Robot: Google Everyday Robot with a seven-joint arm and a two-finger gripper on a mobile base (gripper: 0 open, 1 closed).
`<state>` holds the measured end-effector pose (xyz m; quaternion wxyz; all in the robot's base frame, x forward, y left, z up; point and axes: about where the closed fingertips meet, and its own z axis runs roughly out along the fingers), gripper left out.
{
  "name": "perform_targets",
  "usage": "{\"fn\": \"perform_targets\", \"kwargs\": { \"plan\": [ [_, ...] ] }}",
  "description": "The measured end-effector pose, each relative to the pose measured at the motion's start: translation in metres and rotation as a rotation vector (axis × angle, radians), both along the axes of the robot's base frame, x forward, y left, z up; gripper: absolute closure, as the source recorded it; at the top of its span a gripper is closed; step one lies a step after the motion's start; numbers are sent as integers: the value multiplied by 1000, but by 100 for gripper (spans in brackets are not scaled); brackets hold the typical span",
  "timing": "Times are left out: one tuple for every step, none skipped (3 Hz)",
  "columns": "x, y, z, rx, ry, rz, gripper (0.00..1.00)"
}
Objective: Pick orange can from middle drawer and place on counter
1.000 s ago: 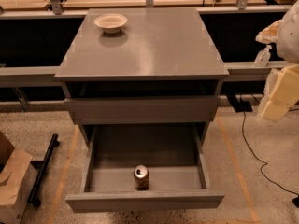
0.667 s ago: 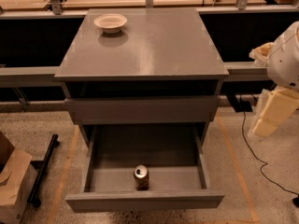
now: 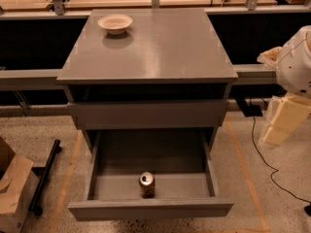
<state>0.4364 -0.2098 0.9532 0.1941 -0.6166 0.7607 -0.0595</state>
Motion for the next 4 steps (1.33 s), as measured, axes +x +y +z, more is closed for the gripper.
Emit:
{"fn": "perform_targets", "kwargs": {
  "plan": [
    [-4, -13, -44, 56, 41, -1, 0],
    [-2, 0, -96, 241, 48, 24, 0],
    [2, 28, -141, 418, 73, 48, 0],
    [5, 50, -172, 526, 100, 68, 0]
  ]
}}
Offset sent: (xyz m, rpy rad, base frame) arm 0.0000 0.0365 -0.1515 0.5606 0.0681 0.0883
